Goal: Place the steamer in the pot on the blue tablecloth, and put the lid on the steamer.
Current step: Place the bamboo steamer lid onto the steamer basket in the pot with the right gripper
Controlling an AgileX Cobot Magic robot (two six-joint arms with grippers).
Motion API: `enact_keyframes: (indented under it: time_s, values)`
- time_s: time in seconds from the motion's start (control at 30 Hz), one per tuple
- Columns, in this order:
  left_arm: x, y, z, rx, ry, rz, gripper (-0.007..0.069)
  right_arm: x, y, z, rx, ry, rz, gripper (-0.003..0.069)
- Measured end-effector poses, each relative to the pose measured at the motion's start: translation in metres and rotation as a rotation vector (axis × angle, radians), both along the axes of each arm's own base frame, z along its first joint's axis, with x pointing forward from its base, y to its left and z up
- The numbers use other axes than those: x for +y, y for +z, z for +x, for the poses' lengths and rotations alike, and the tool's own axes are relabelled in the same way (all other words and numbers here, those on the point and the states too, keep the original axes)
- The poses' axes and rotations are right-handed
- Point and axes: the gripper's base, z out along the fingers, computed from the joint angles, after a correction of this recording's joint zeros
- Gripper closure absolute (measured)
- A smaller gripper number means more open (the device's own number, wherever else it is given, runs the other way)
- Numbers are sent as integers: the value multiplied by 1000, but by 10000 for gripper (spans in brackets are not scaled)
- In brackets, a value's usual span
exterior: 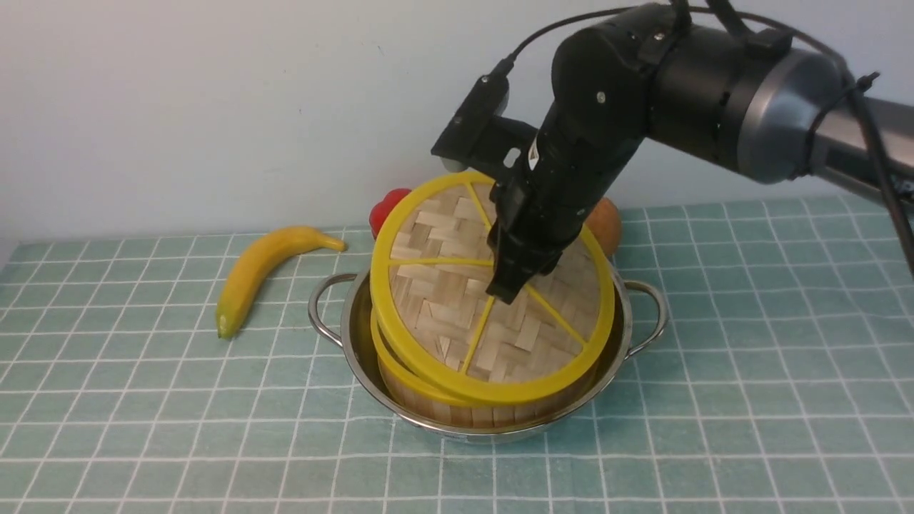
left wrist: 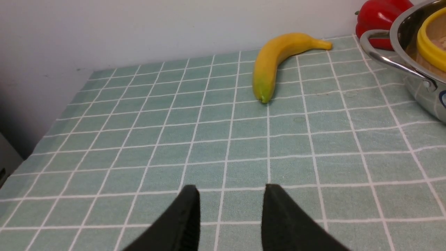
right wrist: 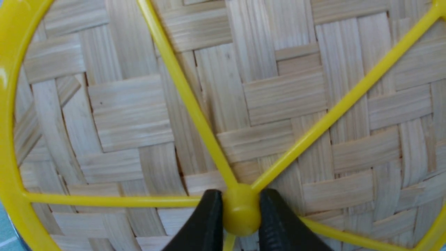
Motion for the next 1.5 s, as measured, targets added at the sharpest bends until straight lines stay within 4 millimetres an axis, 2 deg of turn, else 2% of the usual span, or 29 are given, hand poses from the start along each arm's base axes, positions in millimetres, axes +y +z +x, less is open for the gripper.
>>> enact_keyframes:
  time_s: [0.2,0.63,1.03,1.37,1.5]
  values:
    - [0,0,0,0,0,0,382,1,-1,3,-29,20,-4,510]
    - [0,0,0,0,0,0,382,10,-20,9,-40,70,-24,510]
    - [0,0,0,0,0,0,382,9,4,11,-67,75,-31,510]
    - [0,0,0,0,0,0,382,9,5,9,-42,78,-43,510]
    - [0,0,0,0,0,0,382,9,15,9,-50,75,-36,510]
